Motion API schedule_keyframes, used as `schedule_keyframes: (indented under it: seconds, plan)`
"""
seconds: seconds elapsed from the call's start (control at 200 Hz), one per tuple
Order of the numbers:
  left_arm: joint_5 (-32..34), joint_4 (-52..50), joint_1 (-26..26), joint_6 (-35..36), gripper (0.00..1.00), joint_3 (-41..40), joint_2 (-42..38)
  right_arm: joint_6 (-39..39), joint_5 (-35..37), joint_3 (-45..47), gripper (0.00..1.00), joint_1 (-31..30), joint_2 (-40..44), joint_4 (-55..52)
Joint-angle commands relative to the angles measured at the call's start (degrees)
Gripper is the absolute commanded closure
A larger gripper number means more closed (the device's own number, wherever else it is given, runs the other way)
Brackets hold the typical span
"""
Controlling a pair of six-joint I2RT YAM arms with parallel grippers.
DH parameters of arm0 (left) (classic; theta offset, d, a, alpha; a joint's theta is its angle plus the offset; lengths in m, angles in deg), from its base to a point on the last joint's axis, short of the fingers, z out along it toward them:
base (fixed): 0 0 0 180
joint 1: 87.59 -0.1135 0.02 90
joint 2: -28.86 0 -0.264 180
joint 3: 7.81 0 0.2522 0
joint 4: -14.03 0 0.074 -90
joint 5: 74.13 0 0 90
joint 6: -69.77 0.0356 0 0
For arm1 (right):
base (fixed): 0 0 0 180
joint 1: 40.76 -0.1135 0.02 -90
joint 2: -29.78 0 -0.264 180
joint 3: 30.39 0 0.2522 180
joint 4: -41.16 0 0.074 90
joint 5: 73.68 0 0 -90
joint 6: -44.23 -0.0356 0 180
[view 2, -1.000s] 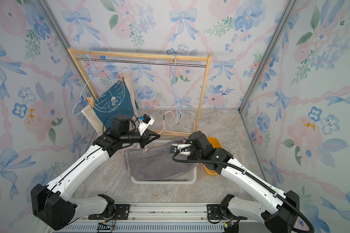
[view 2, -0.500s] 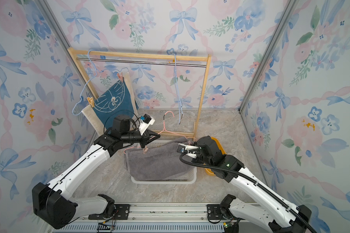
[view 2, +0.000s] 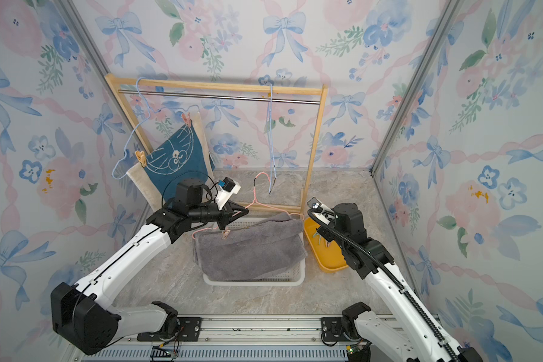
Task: Remove the clothespins securing towels to the hanger
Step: Remove the clothespin from the hanger, then place the clothespin in the storage box.
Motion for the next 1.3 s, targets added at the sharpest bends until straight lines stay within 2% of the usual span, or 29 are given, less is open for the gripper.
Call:
schedule_keyframes:
  seconds: [0.0, 0.22, 0.475, 0.78, 1.015, 1.295]
  plan:
    - [0.1, 1.4, 0.5, 0.7, 1.0, 0.3, -1.4, -7.4, -0.9, -2.6, 0.84, 1.6, -3.4, 0.5]
    - [0.3, 1.4, 0.7, 0.7, 1.0, 0.2, -2.3, -13.5, 0.3, -3.0, 0.85, 3.2, -9.1, -1.3]
    - [0.3, 1.4, 1.0, 0.7, 1.0, 0.5, -2.2, -19.1, -2.1, -3.8, 0.86, 6.3, -15.1, -5.5]
    - [0.3, 1.5, 1.5, 0.7, 1.0, 0.3, -2.6, -23.4, -3.5, -5.5, 0.88, 8.3, -23.3, -9.4]
    - [0.1, 1.5, 1.8, 0.7, 1.0, 0.3, -2.8, -27.4, -2.3, -12.5, 0.97, 10.3, -34.4, -18.0]
    - [0.3, 1.6, 2.0, 0.7, 1.0, 0.2, -2.9, -29.0, -3.5, -13.0, 0.95, 11.1, -38.6, -17.7]
